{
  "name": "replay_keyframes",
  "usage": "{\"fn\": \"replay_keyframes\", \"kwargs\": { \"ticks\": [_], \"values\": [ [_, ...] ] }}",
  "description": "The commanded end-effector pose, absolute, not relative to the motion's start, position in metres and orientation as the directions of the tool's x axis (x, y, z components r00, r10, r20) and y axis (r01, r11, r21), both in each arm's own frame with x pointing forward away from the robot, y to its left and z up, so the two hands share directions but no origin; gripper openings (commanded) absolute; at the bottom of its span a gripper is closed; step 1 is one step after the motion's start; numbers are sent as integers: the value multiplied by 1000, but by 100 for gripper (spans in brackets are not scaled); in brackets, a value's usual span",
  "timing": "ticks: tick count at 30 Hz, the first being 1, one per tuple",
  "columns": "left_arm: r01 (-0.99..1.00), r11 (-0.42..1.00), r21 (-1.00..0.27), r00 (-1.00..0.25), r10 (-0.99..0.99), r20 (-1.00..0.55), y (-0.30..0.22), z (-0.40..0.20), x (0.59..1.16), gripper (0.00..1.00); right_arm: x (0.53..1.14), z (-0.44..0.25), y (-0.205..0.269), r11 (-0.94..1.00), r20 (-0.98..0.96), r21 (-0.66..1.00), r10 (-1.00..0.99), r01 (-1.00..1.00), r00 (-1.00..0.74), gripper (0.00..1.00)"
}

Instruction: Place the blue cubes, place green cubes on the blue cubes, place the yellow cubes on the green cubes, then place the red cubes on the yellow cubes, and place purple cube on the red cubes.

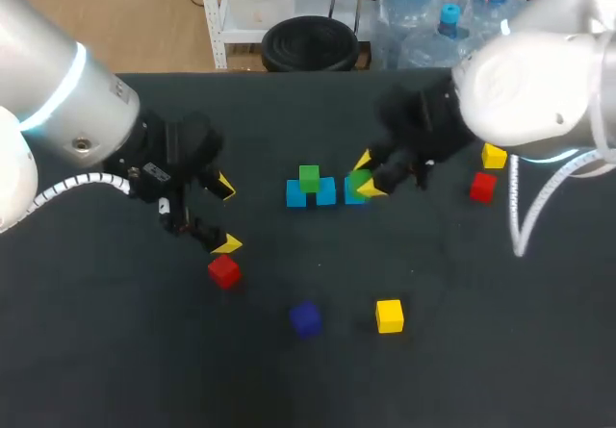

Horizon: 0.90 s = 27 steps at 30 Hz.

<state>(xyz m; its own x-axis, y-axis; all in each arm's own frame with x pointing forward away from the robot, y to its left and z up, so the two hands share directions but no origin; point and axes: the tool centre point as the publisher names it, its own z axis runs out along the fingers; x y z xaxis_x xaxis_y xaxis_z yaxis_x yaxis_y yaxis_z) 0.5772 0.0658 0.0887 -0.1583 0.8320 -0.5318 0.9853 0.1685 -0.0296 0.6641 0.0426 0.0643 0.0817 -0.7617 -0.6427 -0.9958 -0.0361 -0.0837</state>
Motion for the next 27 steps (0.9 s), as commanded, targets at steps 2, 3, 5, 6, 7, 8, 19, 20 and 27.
{"fn": "replay_keyframes", "kwargs": {
  "ticks": [2,3,5,6,7,8,19,20,27],
  "values": [
    [986,164,-30,-154,830,-536,67,88,578,100,686,57,62,-52,-646,-73,-758,-996,87,0],
    [986,164,-30,-154,830,-536,67,88,578,100,687,57,64,-54,-647,-74,-758,-996,89,0],
    [986,164,-30,-154,830,-536,67,88,578,100,690,57,66,-54,-648,-74,-756,-996,89,0],
    [986,164,-30,-154,830,-536,67,88,578,100,691,56,66,-53,-650,-74,-755,-996,89,0],
    [986,164,-30,-154,830,-536,67,88,578,100,692,56,67,-53,-650,-74,-754,-996,88,0],
    [986,164,-30,-154,830,-536,67,88,578,100,693,55,67,-52,-651,-74,-754,-996,88,0],
    [986,164,-30,-154,830,-536,67,88,578,100,708,46,63,-38,-638,-74,-766,-997,77,0],
    [986,164,-30,-154,830,-536,67,88,578,100,710,46,62,-37,-637,-74,-767,-997,75,0],
    [986,164,-30,-154,830,-536,67,88,578,100,713,41,62,-30,-631,-69,-773,-997,67,0]
  ]
}}
